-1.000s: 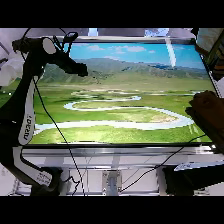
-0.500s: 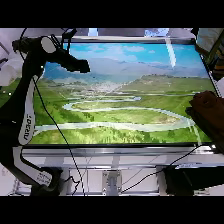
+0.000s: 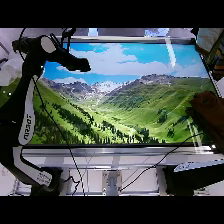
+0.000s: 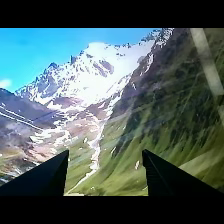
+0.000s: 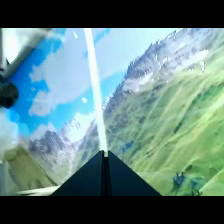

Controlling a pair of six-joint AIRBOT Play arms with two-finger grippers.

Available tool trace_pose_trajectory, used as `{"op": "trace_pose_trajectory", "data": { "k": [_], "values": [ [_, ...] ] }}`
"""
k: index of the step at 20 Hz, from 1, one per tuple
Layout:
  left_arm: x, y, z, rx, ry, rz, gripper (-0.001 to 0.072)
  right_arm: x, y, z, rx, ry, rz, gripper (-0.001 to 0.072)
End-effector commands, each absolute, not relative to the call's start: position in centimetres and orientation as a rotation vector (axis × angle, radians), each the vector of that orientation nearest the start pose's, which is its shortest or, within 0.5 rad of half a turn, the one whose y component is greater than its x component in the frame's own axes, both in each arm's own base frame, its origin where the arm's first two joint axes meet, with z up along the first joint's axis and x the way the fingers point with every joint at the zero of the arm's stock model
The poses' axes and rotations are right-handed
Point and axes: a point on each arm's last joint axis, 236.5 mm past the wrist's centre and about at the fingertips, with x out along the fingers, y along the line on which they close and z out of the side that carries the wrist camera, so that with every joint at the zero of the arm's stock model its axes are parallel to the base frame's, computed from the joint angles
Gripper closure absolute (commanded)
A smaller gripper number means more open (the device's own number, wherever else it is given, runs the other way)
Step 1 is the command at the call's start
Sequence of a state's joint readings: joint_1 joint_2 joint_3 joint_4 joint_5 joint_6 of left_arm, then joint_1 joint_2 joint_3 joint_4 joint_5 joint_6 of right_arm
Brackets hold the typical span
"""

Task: Fold the shirts.

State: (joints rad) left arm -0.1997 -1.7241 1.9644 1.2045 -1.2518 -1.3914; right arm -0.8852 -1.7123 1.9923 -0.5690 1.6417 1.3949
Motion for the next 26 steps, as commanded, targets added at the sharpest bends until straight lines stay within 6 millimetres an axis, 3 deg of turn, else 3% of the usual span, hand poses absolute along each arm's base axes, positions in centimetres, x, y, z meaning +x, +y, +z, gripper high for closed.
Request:
{"op": "trace_pose_trajectory", "data": {
  "k": [1, 3, 9, 26],
  "values": [
    [51.6, -18.6, 11.6, -0.021, 0.981, -0.530, 0.0172, 44.0, -18.8, 15.2, 0.830, 0.957, 0.097, 0.0688],
    [51.6, -18.6, 11.6, -0.021, 0.981, -0.530, 0.0172, 44.3, -17.8, 14.1, 0.822, 1.014, 0.059, 0.0688],
    [51.6, -18.6, 11.6, -0.021, 0.981, -0.530, 0.0172, 45.1, -15.5, 13.8, 0.781, 1.046, 0.091, 0.0687],
    [51.6, -18.6, 11.6, -0.021, 0.981, -0.530, 0.0172, 45.1, -15.5, 13.8, 0.781, 1.046, 0.092, 0.0687]
  ]
}}
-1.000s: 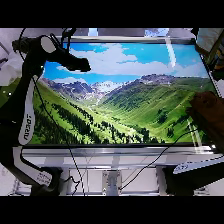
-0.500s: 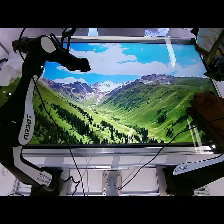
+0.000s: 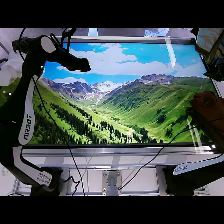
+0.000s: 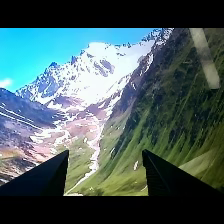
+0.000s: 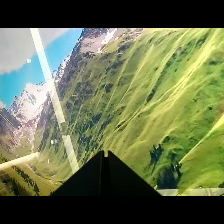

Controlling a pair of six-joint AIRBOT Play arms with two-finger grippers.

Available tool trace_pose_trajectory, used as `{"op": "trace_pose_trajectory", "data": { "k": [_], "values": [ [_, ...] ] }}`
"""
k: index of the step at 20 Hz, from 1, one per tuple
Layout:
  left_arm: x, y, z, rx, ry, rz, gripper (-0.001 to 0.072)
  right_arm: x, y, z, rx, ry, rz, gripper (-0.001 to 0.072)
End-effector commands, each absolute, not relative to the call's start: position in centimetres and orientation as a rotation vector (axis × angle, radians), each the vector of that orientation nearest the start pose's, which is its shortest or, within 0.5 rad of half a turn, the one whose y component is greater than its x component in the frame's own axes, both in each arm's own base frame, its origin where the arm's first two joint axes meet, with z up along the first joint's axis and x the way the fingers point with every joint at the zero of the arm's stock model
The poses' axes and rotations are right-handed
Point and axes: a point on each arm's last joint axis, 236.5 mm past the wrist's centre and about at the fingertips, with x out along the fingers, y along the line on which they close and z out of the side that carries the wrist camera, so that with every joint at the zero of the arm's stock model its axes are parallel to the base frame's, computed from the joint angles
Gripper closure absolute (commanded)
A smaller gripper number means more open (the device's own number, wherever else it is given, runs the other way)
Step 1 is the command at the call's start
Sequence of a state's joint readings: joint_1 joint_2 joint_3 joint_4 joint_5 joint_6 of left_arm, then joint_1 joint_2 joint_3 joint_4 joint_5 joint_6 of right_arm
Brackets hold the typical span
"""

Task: Fold the shirts.

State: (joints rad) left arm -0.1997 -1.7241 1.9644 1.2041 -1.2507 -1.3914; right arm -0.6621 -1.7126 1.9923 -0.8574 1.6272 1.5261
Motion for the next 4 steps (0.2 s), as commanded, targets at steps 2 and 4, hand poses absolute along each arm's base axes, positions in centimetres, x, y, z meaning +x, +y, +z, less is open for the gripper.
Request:
{"op": "trace_pose_trajectory", "data": {
  "k": [2, 4],
  "values": [
    [51.62, -18.63, 11.58, -0.021, 0.981, -0.530, 0.0172, 45.14, -15.55, 13.84, 0.780, 1.044, 0.091, 0.0688],
    [51.62, -18.63, 11.58, -0.021, 0.981, -0.530, 0.0172, 45.17, -15.57, 13.85, 0.781, 1.043, 0.090, 0.0687]
  ]
}}
